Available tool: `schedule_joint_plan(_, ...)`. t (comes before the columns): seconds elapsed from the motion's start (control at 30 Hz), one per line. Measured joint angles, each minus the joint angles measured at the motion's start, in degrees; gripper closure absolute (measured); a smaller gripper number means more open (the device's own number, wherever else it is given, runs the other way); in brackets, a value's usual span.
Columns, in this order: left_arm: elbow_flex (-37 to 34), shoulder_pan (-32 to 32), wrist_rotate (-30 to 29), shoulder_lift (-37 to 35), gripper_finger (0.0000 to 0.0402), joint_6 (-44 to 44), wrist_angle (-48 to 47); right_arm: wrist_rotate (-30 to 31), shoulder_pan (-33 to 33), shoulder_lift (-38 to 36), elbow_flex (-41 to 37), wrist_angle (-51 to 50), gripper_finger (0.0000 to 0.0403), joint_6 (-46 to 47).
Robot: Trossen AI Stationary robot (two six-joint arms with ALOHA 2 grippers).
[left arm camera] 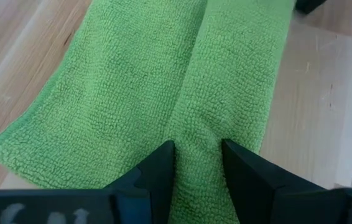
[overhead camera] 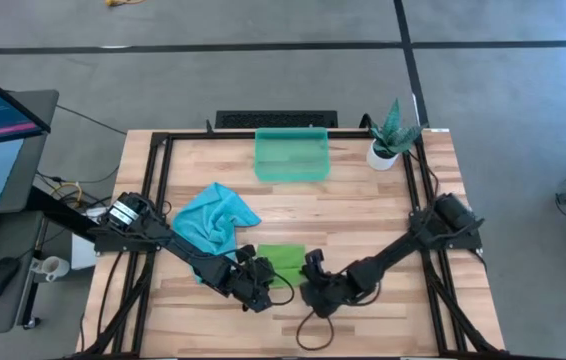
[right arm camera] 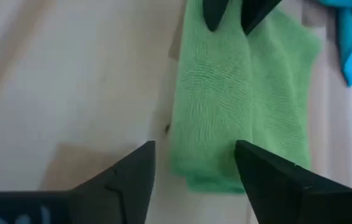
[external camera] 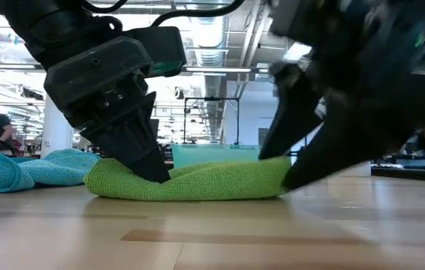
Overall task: Roll microfiber towels into tight, uniform cylinder then place into a basket
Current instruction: Roll the green microfiber cloth
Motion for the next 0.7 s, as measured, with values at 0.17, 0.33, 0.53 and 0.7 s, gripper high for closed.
schedule_joint_plan(0.17,0.0,0.0,0.0,0.0,0.0274,1.1,0.1,-0.4,-2.5,2.3,0.3,-0.5,0.0156,3.1)
schedule_joint_plan(0.33,0.0,0.0,0.2,0.0,0.0274,1.1,0.0,-4.4,-4.9,2.4,0.3,-1.0,0.0174,9.8)
schedule_joint_plan(0.53,0.0,0.0,1.1,-0.1,0.0273,1.1,-0.2,-10.0,-7.3,2.4,0.3,-1.0,0.0223,15.7)
schedule_joint_plan(0.7,0.0,0.0,1.1,-0.1,0.0255,1.1,-0.2,-11.0,-7.9,2.5,0.2,-0.6,0.0289,18.0)
